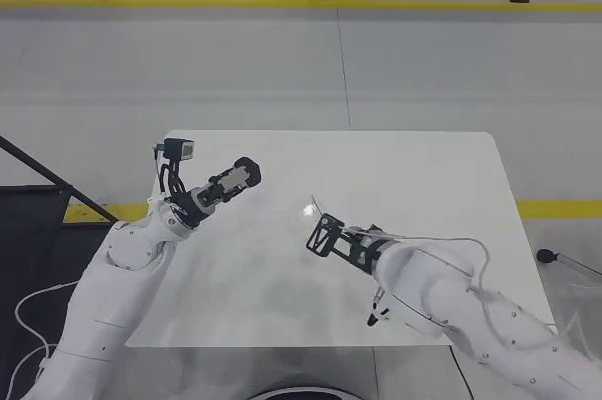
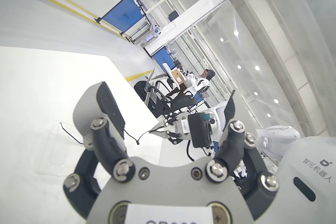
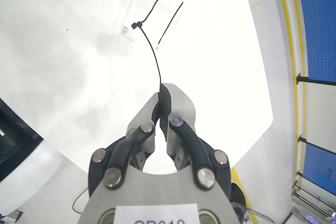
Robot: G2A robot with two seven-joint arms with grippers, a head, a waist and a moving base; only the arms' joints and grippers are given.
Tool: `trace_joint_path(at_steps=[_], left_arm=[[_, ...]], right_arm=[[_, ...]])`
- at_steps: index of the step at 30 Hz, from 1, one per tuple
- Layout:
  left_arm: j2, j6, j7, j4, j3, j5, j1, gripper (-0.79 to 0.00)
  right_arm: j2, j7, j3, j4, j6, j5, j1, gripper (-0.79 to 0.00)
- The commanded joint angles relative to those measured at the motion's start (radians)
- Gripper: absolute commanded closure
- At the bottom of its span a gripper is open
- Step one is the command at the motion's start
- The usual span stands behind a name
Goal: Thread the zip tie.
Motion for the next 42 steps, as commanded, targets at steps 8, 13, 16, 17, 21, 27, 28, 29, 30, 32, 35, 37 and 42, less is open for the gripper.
trace_joint_path(at_steps=[8, 13, 16, 17, 21, 27, 28, 29, 30, 32, 35, 37, 42], left_arm=[[-0.003, 0.002, 0.007, 0.0, 0.0, -0.002, 0.0, -0.785], [-0.004, 0.003, 0.005, 0.0, -0.002, -0.004, 0.0, -0.785], [-0.005, 0.004, 0.0, -0.001, -0.003, -0.007, 0.001, -0.785], [-0.005, 0.003, -0.001, -0.002, -0.004, -0.007, 0.001, -0.785], [-0.006, 0.005, -0.004, 0.0, -0.005, -0.008, 0.0, -0.785], [-0.007, 0.002, -0.003, -0.002, -0.007, -0.004, 0.001, -0.785], [-0.007, 0.001, -0.002, -0.003, -0.007, -0.004, 0.002, -0.785], [-0.007, 0.001, -0.004, -0.003, -0.008, -0.003, 0.002, -0.785], [-0.007, 0.002, -0.005, -0.003, -0.008, -0.003, 0.002, -0.785], [-0.007, 0.002, -0.005, -0.004, -0.009, -0.003, 0.002, -0.785], [-0.008, 0.001, -0.006, -0.005, -0.011, -0.003, 0.003, -0.785], [-0.008, 0.0, -0.006, -0.004, -0.012, -0.001, 0.003, -0.785], [-0.009, 0.001, -0.008, -0.006, -0.013, 0.001, 0.004, -0.785]], right_arm=[[-0.141, 0.131, -0.184, 0.194, 0.048, -0.039, 0.159, 0.0], [-0.234, 0.188, -0.257, 0.324, 0.085, -0.049, 0.236, 0.0], [-0.283, 0.215, -0.287, 0.395, 0.099, -0.054, 0.265, 0.0], [-0.298, 0.218, -0.295, 0.416, 0.098, -0.052, 0.272, 0.0], [-0.354, 0.225, -0.316, 0.501, 0.088, -0.045, 0.296, 0.0], [-0.425, 0.229, -0.34, 0.613, 0.065, -0.04, 0.317, 0.0], [-0.435, 0.229, -0.343, 0.628, 0.056, -0.036, 0.319, 0.0], [-0.444, 0.229, -0.345, 0.643, 0.049, -0.034, 0.322, 0.0], [-0.452, 0.229, -0.347, 0.657, 0.044, -0.032, 0.324, 0.0], [-0.467, 0.229, -0.349, 0.678, 0.031, -0.028, 0.327, 0.0], [-0.485, 0.229, -0.352, 0.703, 0.011, -0.028, 0.329, 0.0], [-0.495, 0.229, -0.356, 0.714, 0.002, -0.032, 0.326, -0.034], [-0.516, 0.229, -0.362, 0.755, -0.033, -0.031, 0.326, -0.228]])
